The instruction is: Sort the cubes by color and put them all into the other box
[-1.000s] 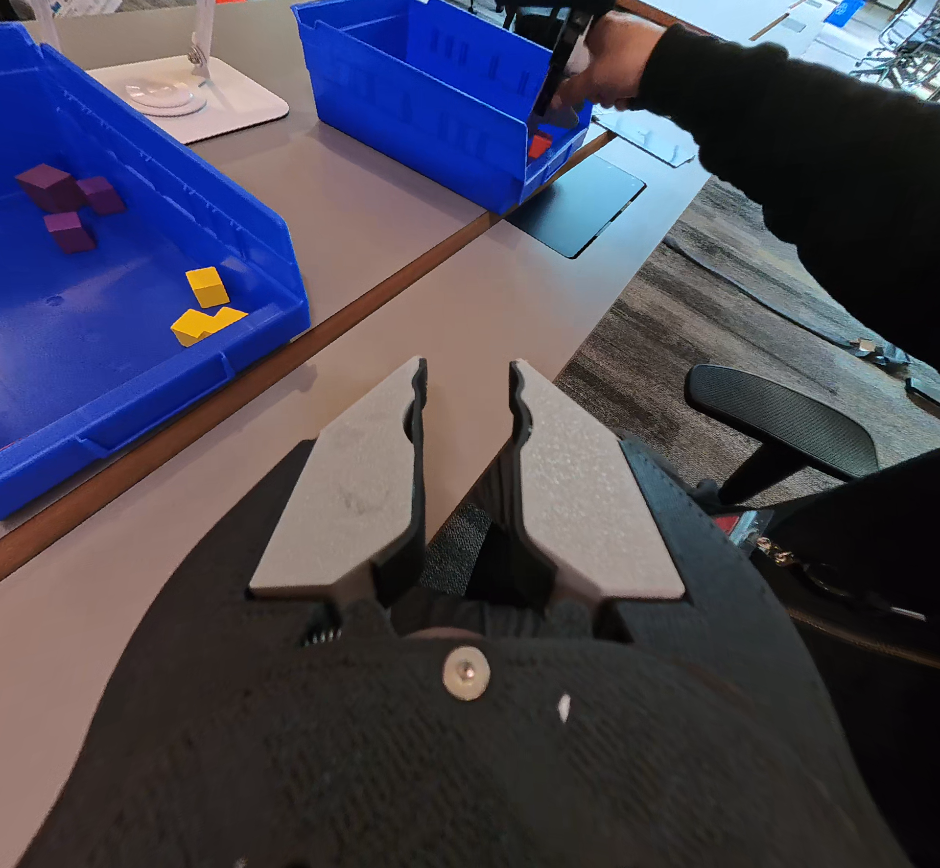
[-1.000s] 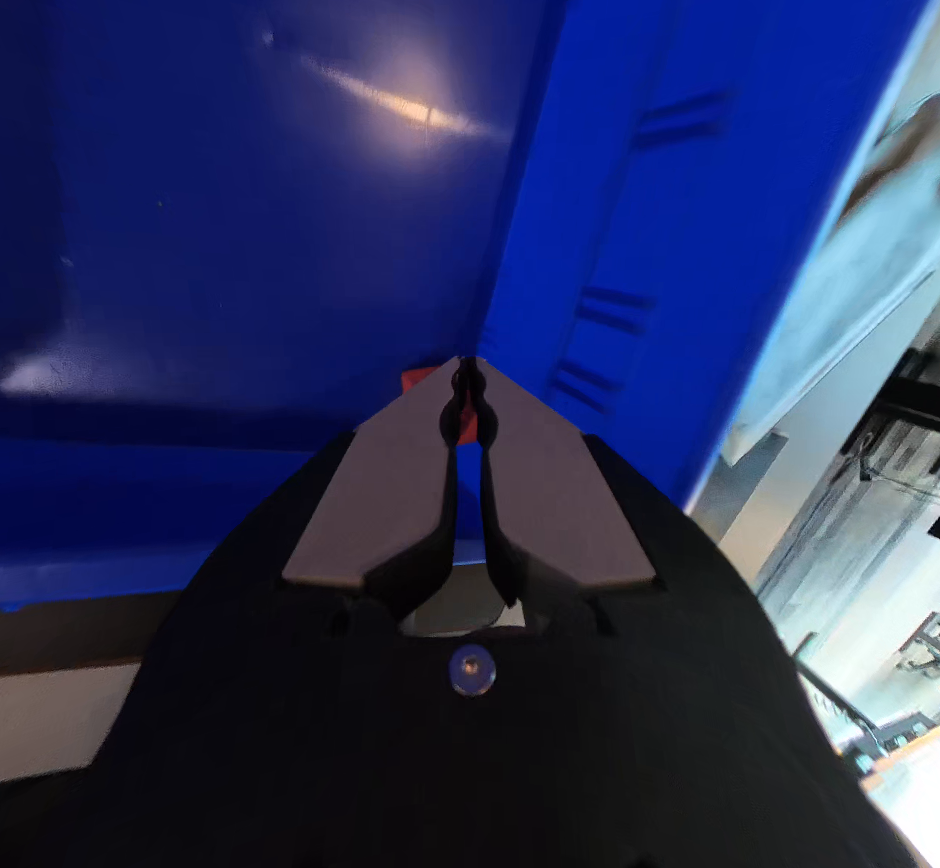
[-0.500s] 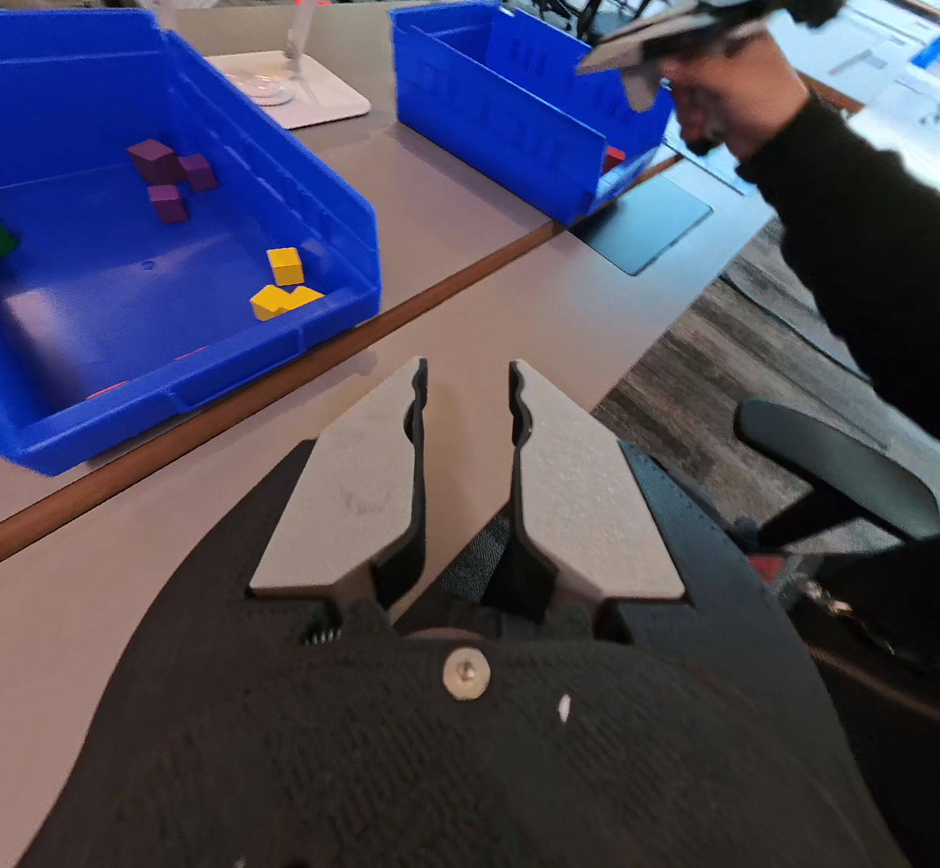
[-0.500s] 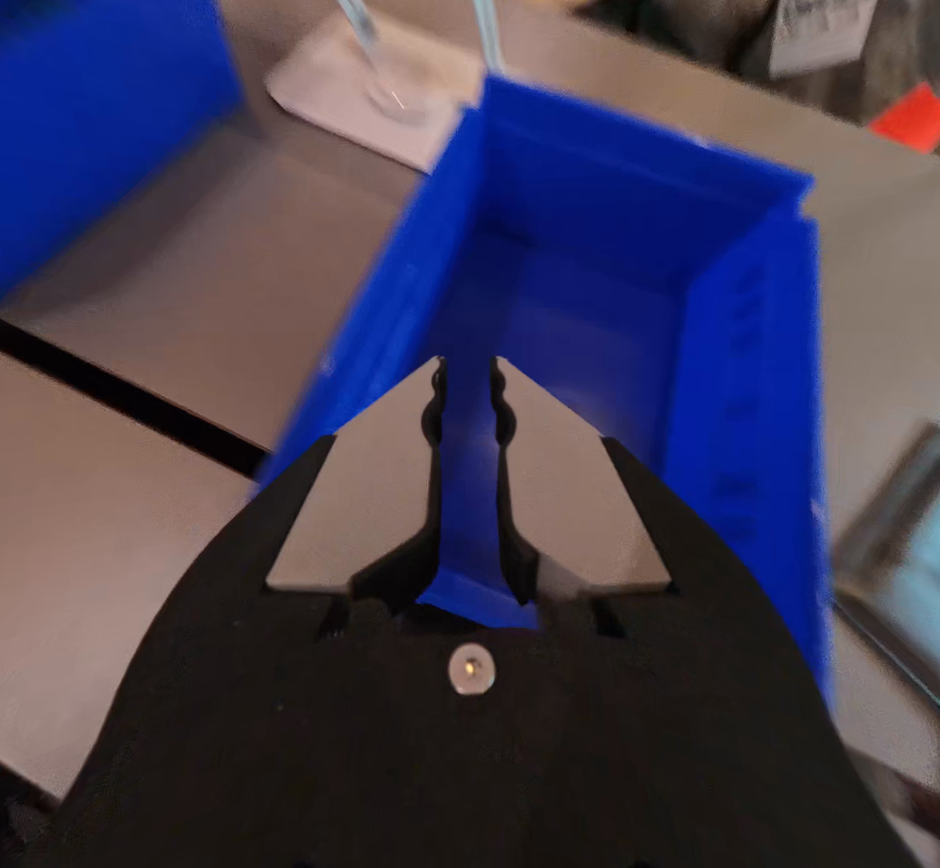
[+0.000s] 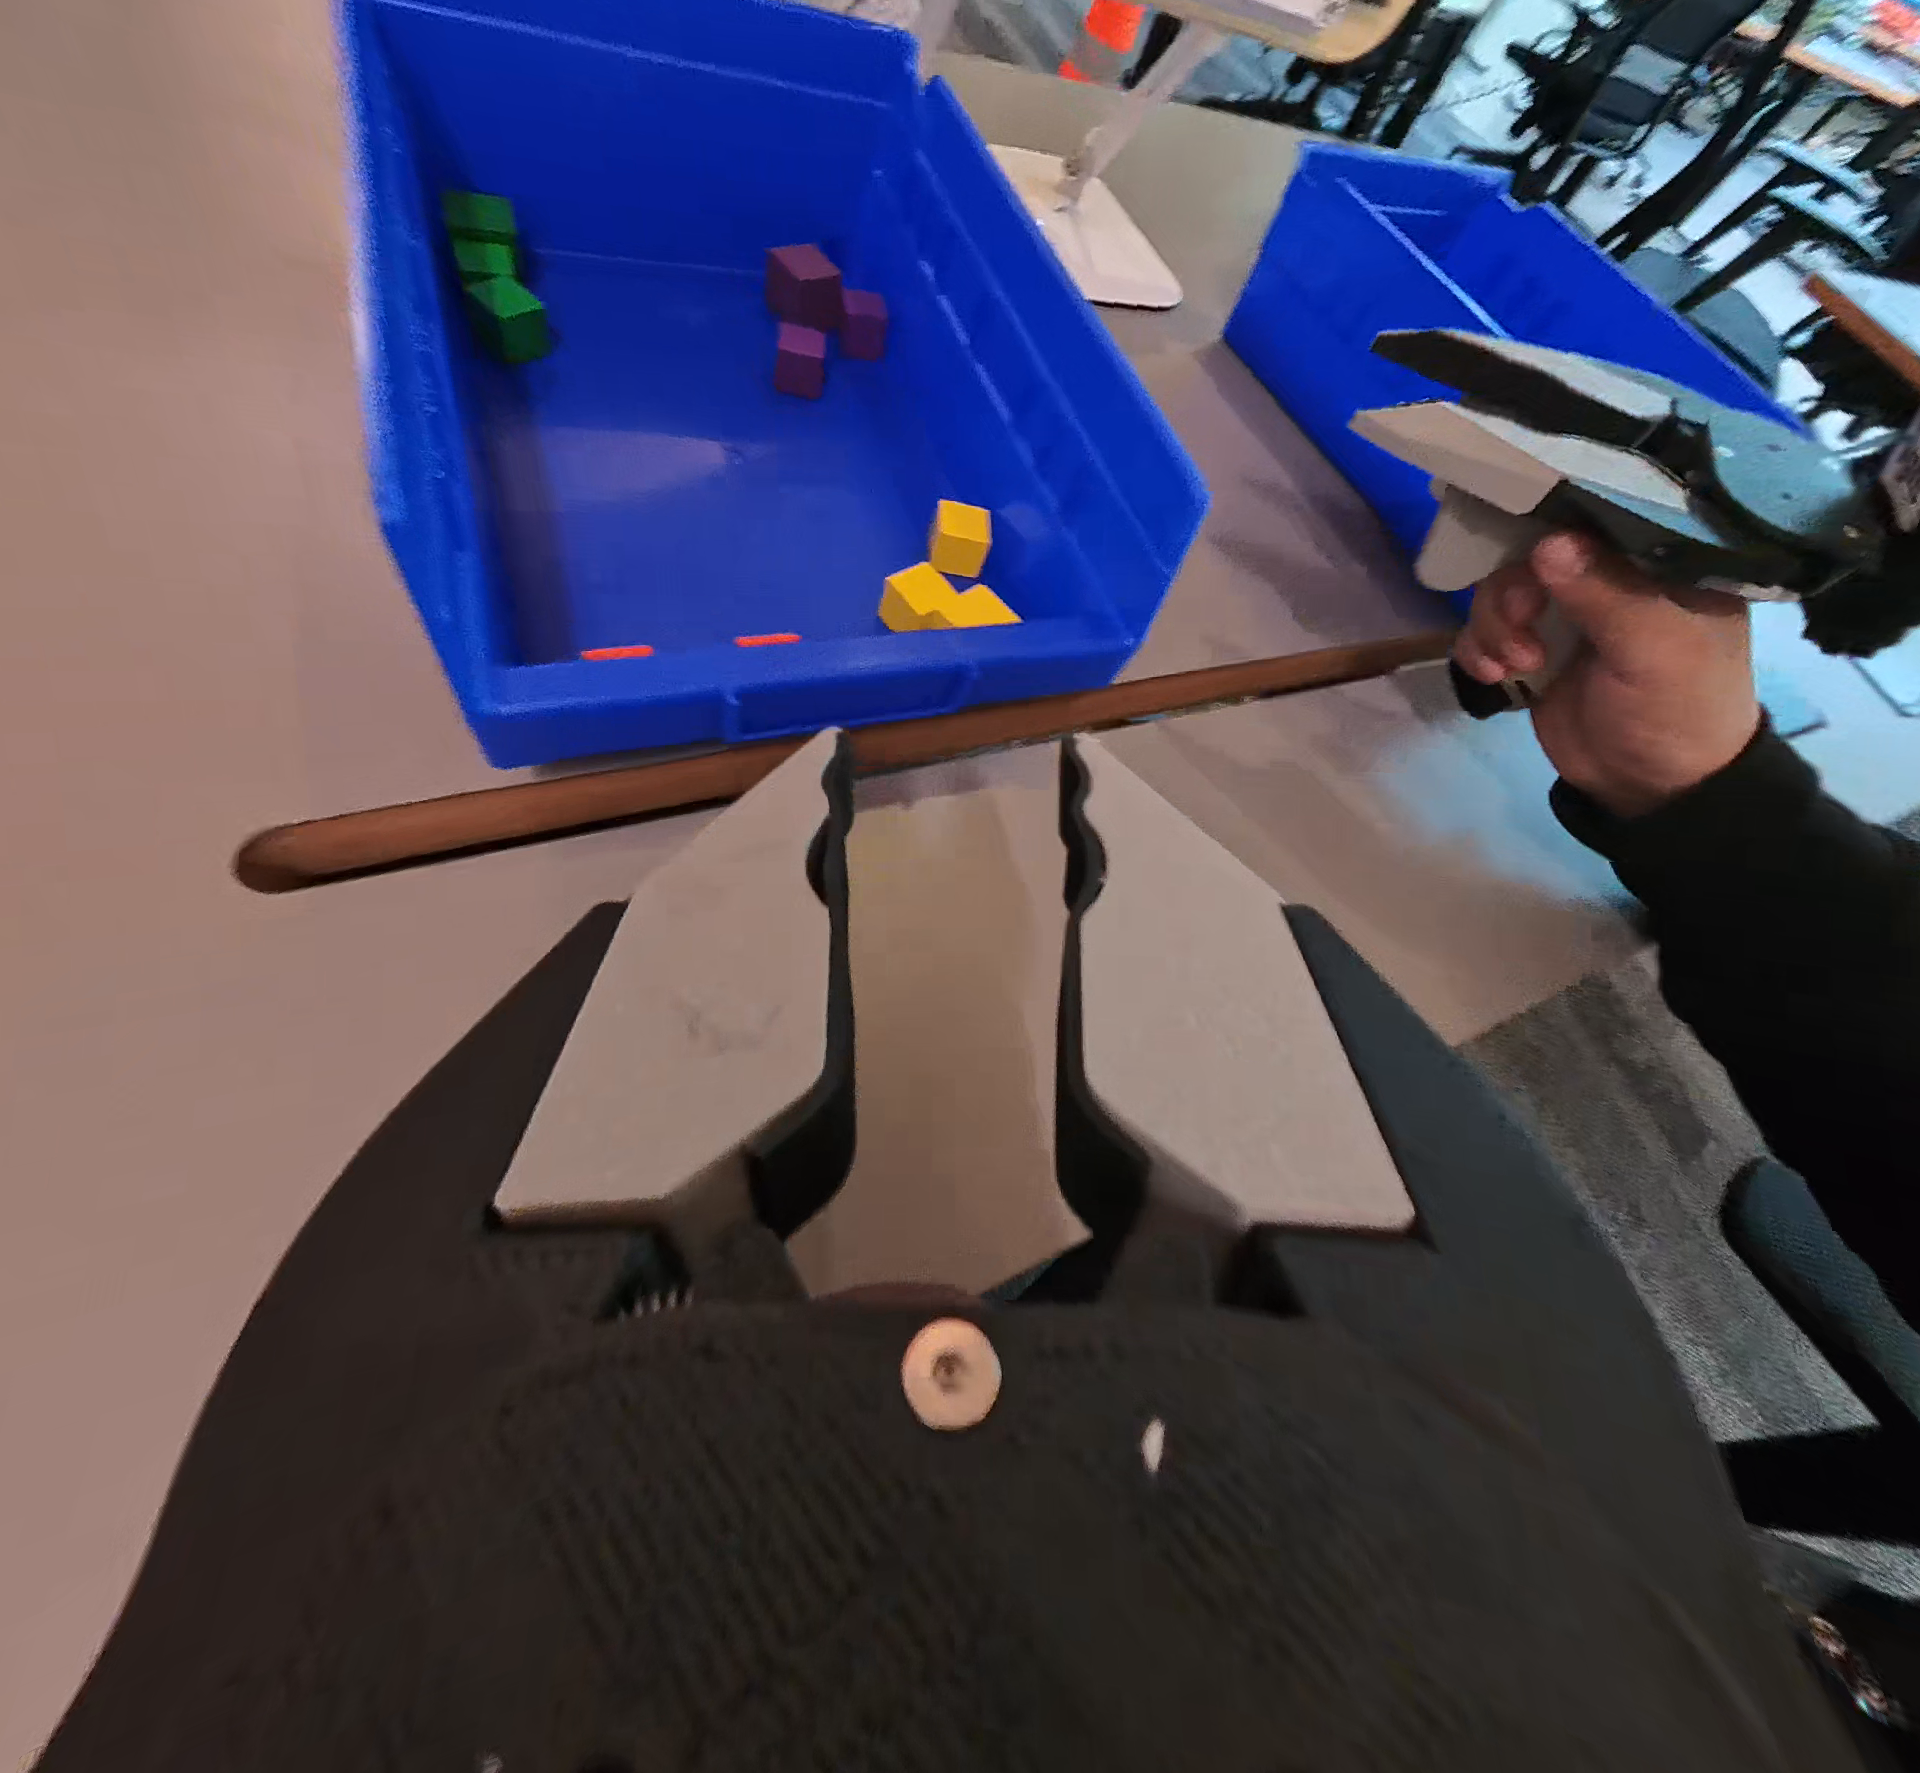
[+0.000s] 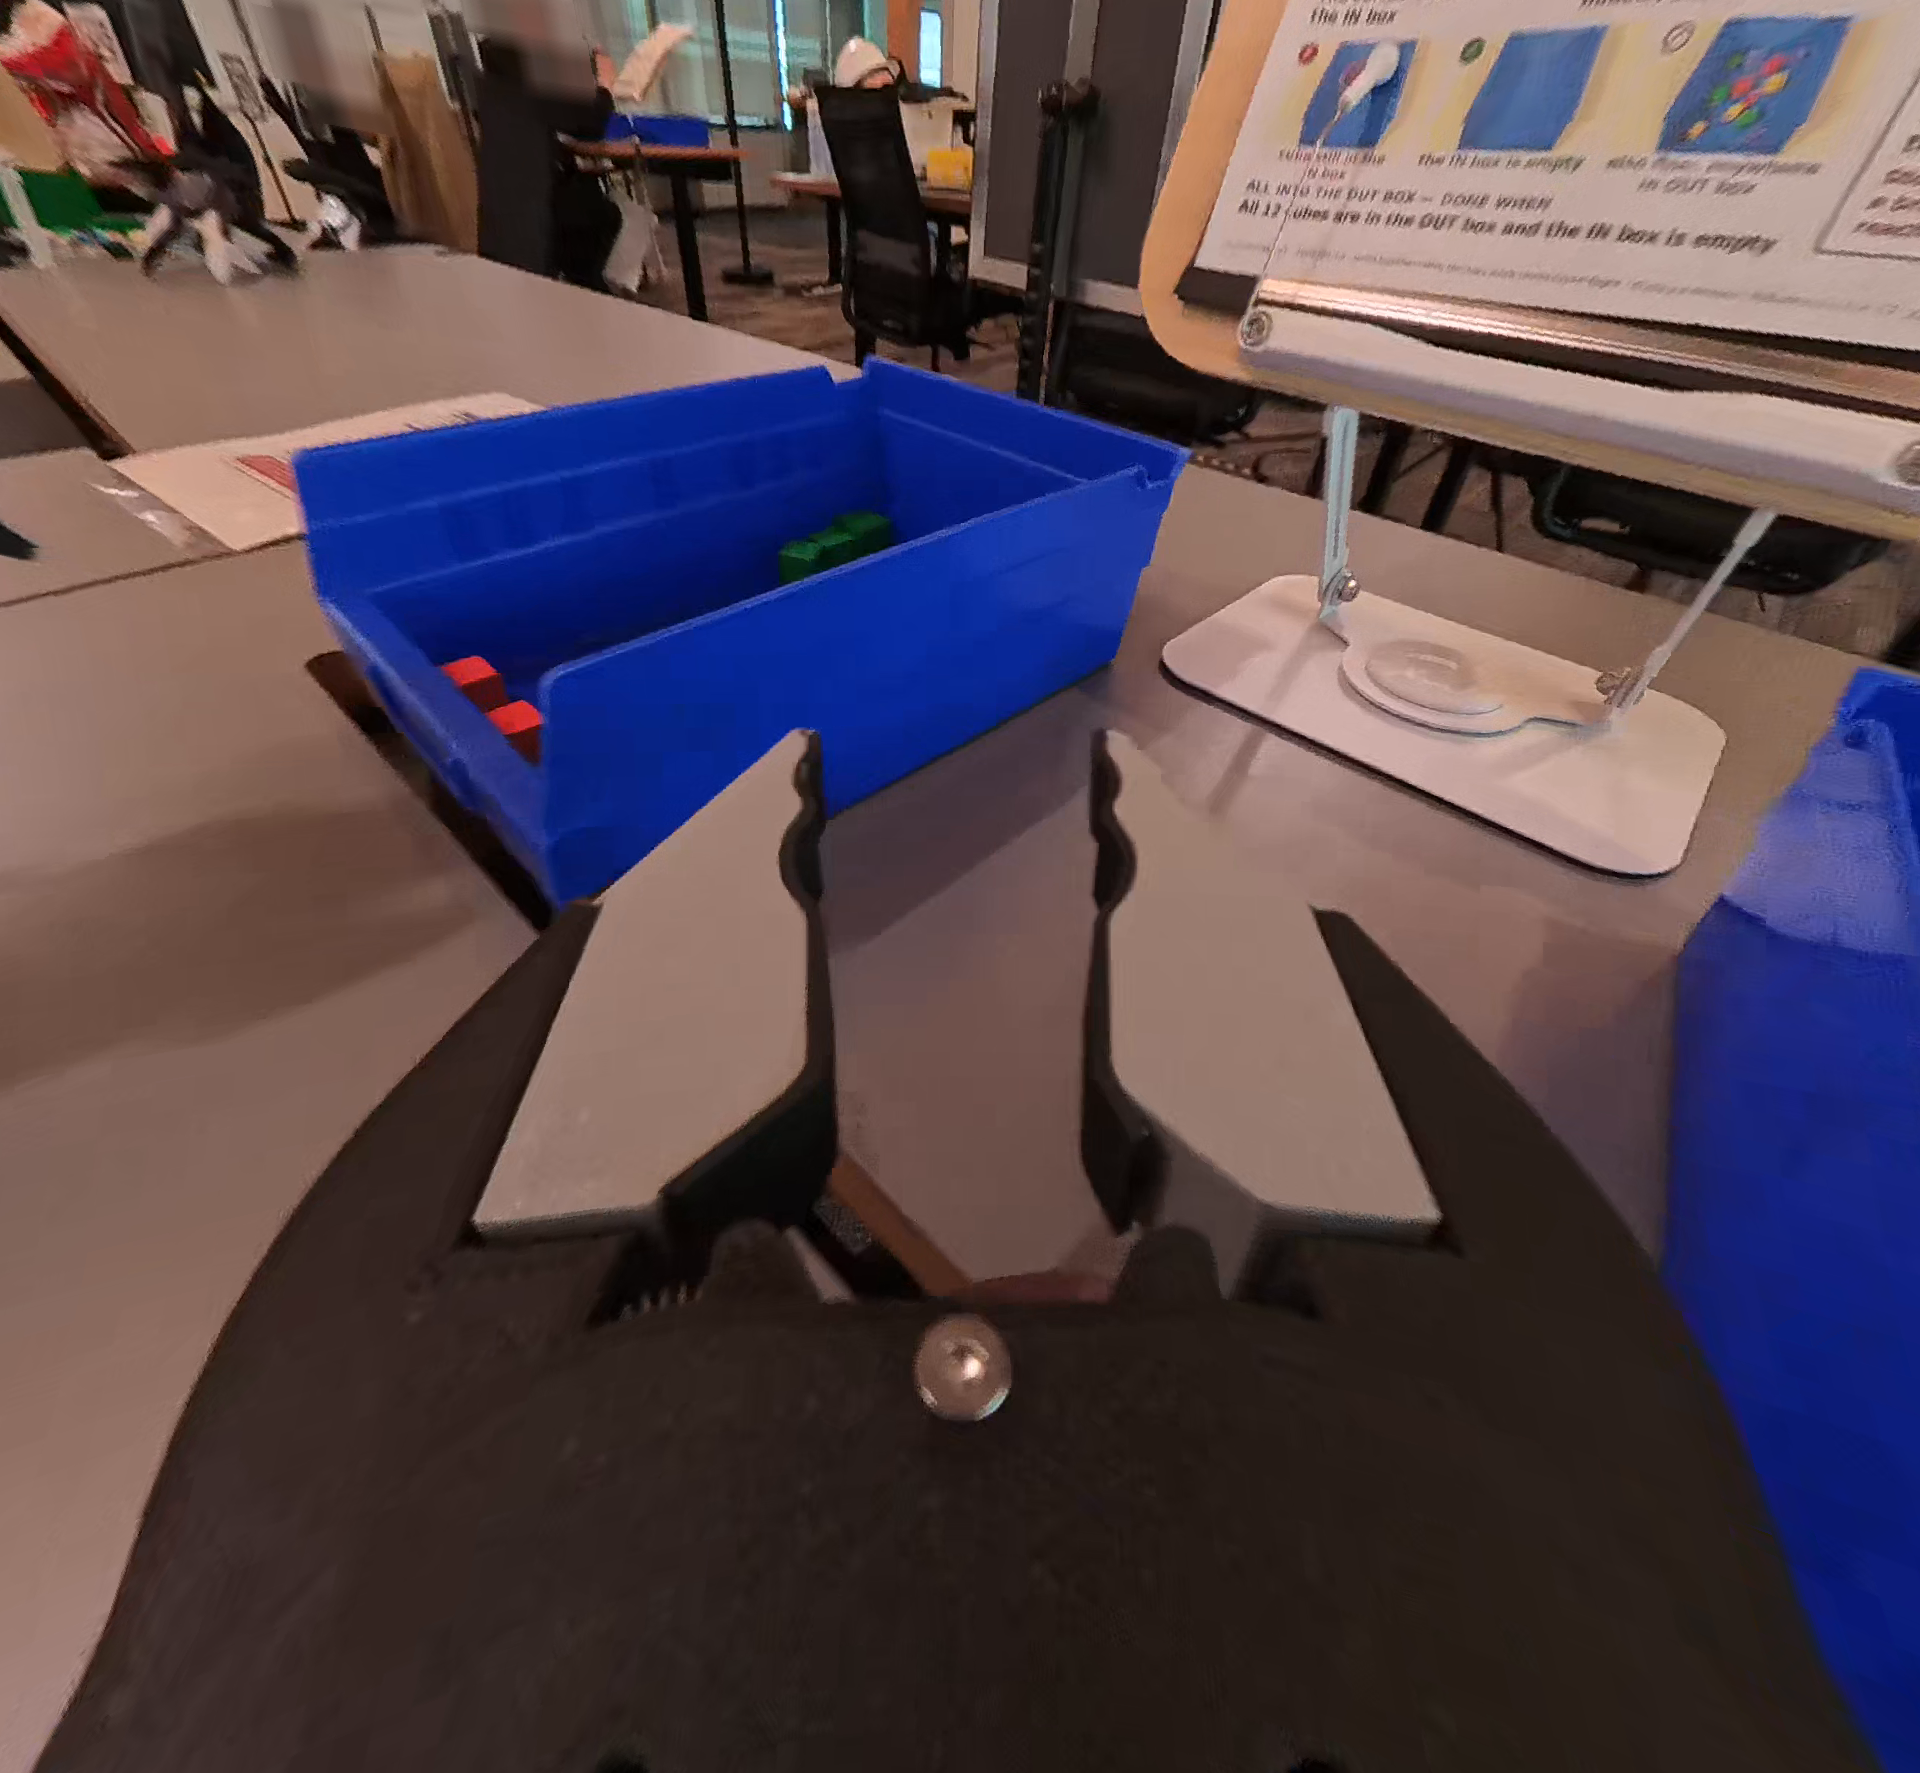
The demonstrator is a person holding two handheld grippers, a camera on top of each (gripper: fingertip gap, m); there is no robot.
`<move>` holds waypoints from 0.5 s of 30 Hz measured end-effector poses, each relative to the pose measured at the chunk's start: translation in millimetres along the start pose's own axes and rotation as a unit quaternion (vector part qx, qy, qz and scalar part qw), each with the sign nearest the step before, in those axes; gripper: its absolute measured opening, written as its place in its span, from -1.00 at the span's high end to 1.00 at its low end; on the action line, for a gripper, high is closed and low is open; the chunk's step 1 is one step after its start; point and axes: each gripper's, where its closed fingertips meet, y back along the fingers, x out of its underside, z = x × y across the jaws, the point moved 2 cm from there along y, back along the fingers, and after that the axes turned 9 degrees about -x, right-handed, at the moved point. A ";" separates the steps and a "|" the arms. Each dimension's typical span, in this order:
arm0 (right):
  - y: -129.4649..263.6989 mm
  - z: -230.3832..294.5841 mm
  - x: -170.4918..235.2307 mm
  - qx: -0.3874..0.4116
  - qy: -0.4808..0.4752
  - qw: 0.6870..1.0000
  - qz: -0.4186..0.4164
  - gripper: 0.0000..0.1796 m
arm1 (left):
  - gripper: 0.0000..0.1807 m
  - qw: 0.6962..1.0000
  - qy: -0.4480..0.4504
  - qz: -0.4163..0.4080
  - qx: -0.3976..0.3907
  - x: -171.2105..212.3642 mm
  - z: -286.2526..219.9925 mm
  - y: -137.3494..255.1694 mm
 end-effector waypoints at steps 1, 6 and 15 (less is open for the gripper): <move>-12.7 -5.4 0.7 0.005 -0.001 1.000 0.010 0.37 | 0.57 1.000 -0.004 0.005 -0.010 -5.3 5.2 -2.3; -57.6 -33.9 7.6 0.039 0.025 0.998 0.029 0.35 | 0.56 0.994 -0.065 0.055 -0.069 -33.0 28.6 -20.1; -72.6 -30.7 18.1 -0.029 0.065 0.996 0.044 0.37 | 0.56 0.958 -0.159 0.231 -0.064 -31.6 46.2 -88.6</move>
